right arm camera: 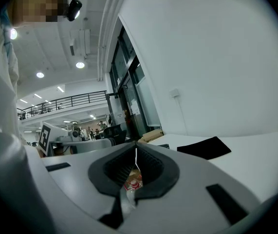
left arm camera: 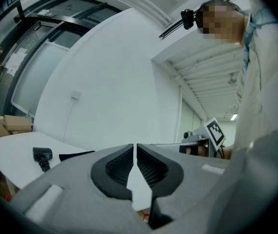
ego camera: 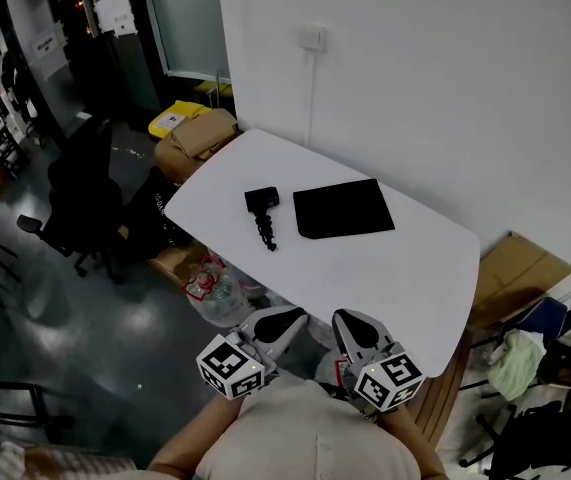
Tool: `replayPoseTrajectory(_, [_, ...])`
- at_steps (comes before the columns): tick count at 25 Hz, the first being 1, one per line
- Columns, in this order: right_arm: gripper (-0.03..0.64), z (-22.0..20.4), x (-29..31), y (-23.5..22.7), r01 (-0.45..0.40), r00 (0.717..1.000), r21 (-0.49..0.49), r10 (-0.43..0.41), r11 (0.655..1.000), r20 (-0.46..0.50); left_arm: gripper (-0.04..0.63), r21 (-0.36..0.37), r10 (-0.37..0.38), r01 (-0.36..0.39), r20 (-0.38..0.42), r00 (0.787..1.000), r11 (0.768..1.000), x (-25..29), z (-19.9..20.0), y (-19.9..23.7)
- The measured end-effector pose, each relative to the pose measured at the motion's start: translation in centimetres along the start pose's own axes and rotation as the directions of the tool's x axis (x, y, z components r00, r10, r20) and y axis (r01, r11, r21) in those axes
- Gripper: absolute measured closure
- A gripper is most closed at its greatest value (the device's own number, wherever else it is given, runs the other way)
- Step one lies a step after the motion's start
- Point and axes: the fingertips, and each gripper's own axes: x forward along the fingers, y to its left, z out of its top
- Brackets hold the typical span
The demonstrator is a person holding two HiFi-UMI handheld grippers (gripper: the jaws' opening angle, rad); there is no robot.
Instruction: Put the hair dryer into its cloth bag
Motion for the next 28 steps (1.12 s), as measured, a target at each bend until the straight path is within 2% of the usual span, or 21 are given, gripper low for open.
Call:
replayPoseTrajectory(6, [0.598,0.5,4.4,-1.5,0.011,1.0,-0.006,-0.011,1.0,0.001,0.586,-0.017,0.011,-0.011,-0.004,1.0,1.0,0.7,-0.1,4.8])
replayPoseTrajectory(15, [0.6,1.7,15.0,-5.2,0.027,1.0,-0.029,-0.028,0.999,-0.014,0.584,-0.04,-0.005,0.004,-0.036,0.999,0.999,3.8,0.5,16.9])
replayPoseTrajectory(21, [0.6,0.5,20.7,-6.7,0.037,0.997,-0.003,-0.037,0.999,-0.074,0.584,-0.088,-0.016,0.011,-0.063,0.998,0.996,5.0,-0.2,23.2])
replayPoseTrajectory(28, [0.6,0.3,25.5,-8.6,0.082,0.989,0.007,-0.081,0.997,-0.122,0.584,-0.171,-0.024,0.01,-0.08,0.996,0.985,5.5,-1.3,28.4])
